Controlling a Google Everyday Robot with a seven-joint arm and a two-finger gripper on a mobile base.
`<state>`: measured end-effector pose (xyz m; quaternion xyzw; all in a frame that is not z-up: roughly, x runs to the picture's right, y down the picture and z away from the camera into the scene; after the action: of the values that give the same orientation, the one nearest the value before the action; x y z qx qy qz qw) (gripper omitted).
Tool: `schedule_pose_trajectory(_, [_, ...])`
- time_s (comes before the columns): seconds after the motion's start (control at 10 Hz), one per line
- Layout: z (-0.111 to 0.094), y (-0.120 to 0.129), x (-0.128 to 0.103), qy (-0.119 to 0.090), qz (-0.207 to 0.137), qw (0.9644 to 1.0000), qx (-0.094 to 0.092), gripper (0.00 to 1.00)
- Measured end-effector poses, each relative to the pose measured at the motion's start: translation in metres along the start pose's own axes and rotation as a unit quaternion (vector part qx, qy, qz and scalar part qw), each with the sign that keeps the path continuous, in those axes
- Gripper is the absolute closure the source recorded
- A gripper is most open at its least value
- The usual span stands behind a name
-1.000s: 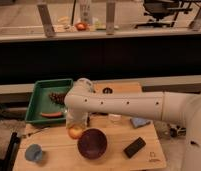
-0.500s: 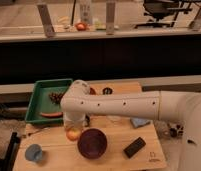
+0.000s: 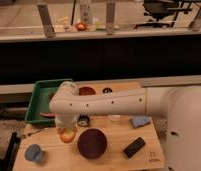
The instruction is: Place apple in table surface
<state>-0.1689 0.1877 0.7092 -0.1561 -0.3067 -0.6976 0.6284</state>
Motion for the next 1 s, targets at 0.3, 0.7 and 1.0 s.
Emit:
schedule_pose_trajectory(0.3, [0.014, -0.018, 0.001, -0.012, -0.014, 0.9998, -0.008, 1.00])
schedule_pose_trajectory(0.7, [0.038, -0.037, 0.004, -0.034, -0.032, 0.9986, -0.022, 1.00])
schedule_pose_trajectory(1.0, [0.049, -0.040, 0.009, -0.045, -0.037, 0.9980, -0.022, 0.88])
